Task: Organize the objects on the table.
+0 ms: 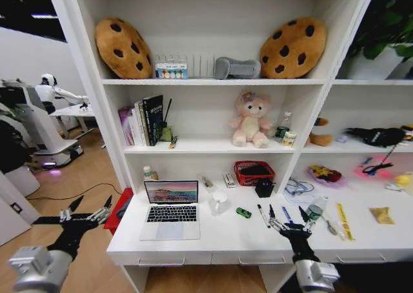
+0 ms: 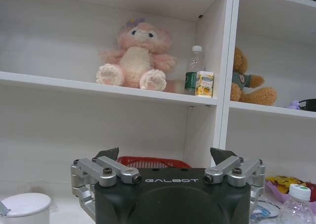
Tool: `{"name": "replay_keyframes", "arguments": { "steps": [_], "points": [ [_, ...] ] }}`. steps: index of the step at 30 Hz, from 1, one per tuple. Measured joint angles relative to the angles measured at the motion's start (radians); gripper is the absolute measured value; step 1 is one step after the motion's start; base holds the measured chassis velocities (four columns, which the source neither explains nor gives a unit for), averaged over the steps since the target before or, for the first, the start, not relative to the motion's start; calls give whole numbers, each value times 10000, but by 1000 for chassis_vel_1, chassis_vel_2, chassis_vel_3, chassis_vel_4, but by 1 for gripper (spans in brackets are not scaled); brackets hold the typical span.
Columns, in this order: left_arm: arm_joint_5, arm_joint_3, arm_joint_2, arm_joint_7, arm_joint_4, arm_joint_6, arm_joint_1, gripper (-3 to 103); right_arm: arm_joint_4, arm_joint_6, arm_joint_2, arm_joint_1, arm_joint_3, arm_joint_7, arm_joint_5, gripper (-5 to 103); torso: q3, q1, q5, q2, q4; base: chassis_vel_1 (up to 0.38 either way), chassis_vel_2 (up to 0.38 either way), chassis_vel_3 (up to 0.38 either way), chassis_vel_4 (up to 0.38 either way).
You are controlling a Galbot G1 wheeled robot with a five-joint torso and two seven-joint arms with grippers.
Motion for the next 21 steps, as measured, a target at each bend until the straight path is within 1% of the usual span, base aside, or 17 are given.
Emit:
{"name": "replay_keyframes", "arguments": {
  "steps": [2, 3, 5, 6, 7, 8, 10, 11, 12, 13, 14, 15, 17, 18, 19, 20, 21],
  "points": [
    [140, -23, 578, 253, 435, -127, -113, 66, -169, 82, 9, 18, 39, -2, -43, 100, 0, 0, -1, 0, 1, 0, 0, 0, 0],
    [140, -23, 578, 253, 435, -127, -113, 66, -169, 82, 9, 18, 39, -2, -43, 100, 0, 0, -1, 0, 1, 0, 0, 0, 0],
    [169, -40, 1867, 455, 1216, -342, -383, 55, -387, 135, -5, 72, 141, 6, -64, 100, -2, -2, -1, 0, 1, 0, 0, 0, 0],
    [164, -5, 2335, 564, 1498, -420, -517, 49, -434, 136, -16, 100, 167, 5, -62, 100, -1, -2, 2, 0, 0, 0, 0, 0, 0],
    [164, -5, 2335, 564, 1498, -420, -517, 49, -434, 136, -16, 100, 167, 5, -62, 100, -1, -2, 2, 0, 0, 0, 0, 0, 0],
    [157, 41, 2683, 658, 1728, -461, -655, 49, -476, 136, -22, 123, 189, 14, -57, 100, -1, -2, 2, 0, 1, 0, 0, 0, 0],
    [66, 333, 3766, 1001, 2552, -580, -1377, 38, -652, 111, -52, 244, 215, 135, -53, 100, -1, -2, -1, 1, 0, 0, 0, 0, 0],
    [66, 333, 3766, 1001, 2552, -580, -1377, 38, -652, 111, -52, 244, 215, 135, -53, 100, -1, -2, -1, 1, 0, 0, 0, 0, 0],
    [54, 568, 4255, 1167, 2968, -675, -1812, 28, -757, 75, -82, 319, 219, 168, -50, 100, 0, -1, 0, 0, 1, 0, 0, 0, 0],
    [109, 910, 4703, 1348, 3367, -844, -2246, 22, -830, 46, -108, 377, 221, 185, -47, 100, 0, -1, 3, 0, 0, 0, 0, 0, 0],
    [209, 1211, 5011, 1496, 3645, -938, -2582, 22, -878, 30, -122, 410, 221, 192, -46, 100, 0, -1, 1, 0, 0, 0, 0, 0, 0],
    [209, 1211, 5011, 1496, 3645, -938, -2582, 22, -878, 30, -122, 410, 221, 192, -46, 100, 0, -1, 1, 0, 0, 0, 0, 0, 0],
    [384, 1673, 5470, 1842, 4054, -1037, -3133, 11, -950, 16, -135, 453, 223, 198, -50, 100, 0, -1, -1, 0, -1, 0, 0, 0, 0],
    [481, 1977, 5795, 2161, 4335, -1093, -3532, 6, -997, -3, -134, 462, 242, 203, -74, 100, 0, 0, 3, 0, -2, 0, 0, 0, 0],
    [515, 2251, 6091, 2492, 4559, -1143, -3871, 6, -1021, -28, -111, 454, 276, 209, -128, 100, 0, -1, 1, 0, -1, 0, 0, 0, 0],
    [515, 2251, 6091, 2492, 4559, -1143, -3871, 6, -1021, -28, -111, 454, 276, 209, -128, 100, 0, -1, 1, 0, -1, 0, 0, 0, 0],
    [521, 2361, 6222, 2647, 4647, -1170, -3999, 2, -1025, -31, -102, 446, 286, 210, -146, 100, 0, 0, 1, 0, 0, 0, 0, 0, 0]
  ]
}}
